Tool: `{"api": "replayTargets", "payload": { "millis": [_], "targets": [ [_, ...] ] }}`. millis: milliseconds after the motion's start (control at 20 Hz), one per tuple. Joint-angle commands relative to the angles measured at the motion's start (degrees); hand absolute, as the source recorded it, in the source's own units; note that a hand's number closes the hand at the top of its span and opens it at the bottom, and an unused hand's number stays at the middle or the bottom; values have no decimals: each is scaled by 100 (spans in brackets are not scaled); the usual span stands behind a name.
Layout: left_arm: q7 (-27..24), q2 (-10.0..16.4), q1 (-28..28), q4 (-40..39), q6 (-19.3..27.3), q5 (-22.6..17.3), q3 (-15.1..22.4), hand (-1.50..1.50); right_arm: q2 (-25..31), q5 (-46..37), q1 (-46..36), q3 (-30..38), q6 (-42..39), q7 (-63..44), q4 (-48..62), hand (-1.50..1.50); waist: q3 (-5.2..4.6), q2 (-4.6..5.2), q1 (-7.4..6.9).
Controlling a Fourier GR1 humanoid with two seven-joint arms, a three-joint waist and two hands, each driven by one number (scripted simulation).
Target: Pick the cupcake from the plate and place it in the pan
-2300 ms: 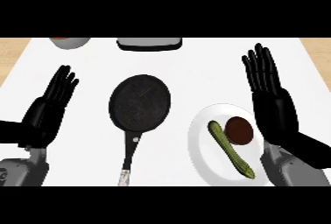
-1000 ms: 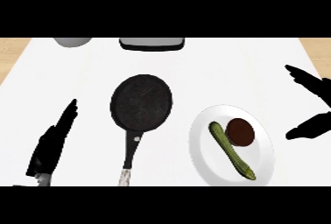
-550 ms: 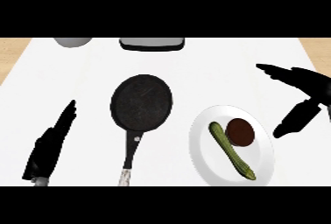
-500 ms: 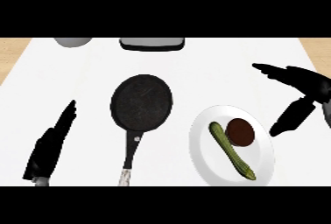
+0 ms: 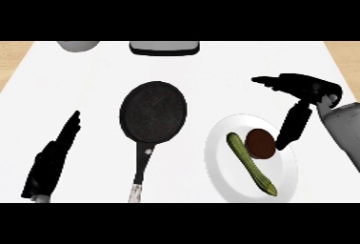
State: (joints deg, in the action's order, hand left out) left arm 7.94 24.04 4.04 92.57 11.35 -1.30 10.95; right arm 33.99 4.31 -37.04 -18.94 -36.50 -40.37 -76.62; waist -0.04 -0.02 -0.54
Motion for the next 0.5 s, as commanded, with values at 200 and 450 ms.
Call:
{"api": "replayTargets", "payload": {
  "millis": [200, 450],
  "targets": [
    [62, 60, 156, 159, -185, 39, -224, 0, -408, -425, 116, -498, -532, -686, -47, -150, 2, -8, 15],
    [-197, -263, 192, -25, -219, 265, -162, 0, -580, -514, 261, -322, -804, -894, -213, -150, 2, -7, 37]
  ]
}}
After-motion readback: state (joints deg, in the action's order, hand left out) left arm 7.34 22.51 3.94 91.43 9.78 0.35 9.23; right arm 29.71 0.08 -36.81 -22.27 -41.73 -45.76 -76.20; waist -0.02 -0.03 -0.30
